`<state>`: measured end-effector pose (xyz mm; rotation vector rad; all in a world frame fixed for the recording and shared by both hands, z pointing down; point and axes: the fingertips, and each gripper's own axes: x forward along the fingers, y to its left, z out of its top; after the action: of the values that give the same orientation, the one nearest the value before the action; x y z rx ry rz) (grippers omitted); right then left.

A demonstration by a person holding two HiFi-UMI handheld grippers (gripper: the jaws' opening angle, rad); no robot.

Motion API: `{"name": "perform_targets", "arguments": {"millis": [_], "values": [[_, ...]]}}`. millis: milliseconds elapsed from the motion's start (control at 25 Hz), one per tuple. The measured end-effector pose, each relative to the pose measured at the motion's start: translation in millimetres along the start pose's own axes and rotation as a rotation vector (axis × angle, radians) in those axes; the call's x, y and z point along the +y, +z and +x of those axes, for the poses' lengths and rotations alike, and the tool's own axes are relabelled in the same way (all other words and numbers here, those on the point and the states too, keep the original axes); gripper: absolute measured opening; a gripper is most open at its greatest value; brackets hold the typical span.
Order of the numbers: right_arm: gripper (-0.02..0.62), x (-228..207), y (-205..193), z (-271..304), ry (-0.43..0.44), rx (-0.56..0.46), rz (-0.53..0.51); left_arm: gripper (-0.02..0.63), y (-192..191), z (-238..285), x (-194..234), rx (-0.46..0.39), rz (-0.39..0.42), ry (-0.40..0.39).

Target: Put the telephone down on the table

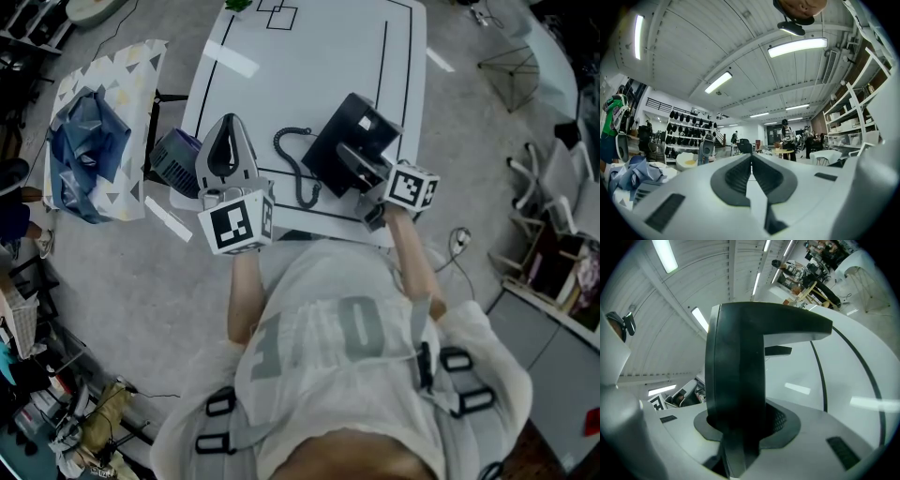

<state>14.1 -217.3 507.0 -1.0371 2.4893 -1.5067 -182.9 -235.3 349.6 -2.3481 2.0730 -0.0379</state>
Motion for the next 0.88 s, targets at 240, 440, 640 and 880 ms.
{"name": "perform_targets", "arguments": {"millis": [240, 440, 640, 880], "values": [[0.152, -7.7, -7.6, 6.1, -0.026, 0.046, 0.001, 0.012, -2.7, 4.5, 2.3, 0.012, 0.007, 0.006], [0.152, -8.5, -13.4, 10.8, -0.019, 0.061, 0.016, 0.012, -5.0, 4.6, 0.8, 0.017, 0.010, 0.009], [0.153, -14.8, -13.6, 10.0, -0.038, 0.063, 0.036, 0.012, -8.4, 3.4, 2.9, 0.020, 0.007, 0.017], [0.153, -22.3, -21.5, 13.0, -0.074, 0.090, 0.013, 0.012, -10.3, 4.1, 4.6, 0.030, 0.017, 0.019]]}}
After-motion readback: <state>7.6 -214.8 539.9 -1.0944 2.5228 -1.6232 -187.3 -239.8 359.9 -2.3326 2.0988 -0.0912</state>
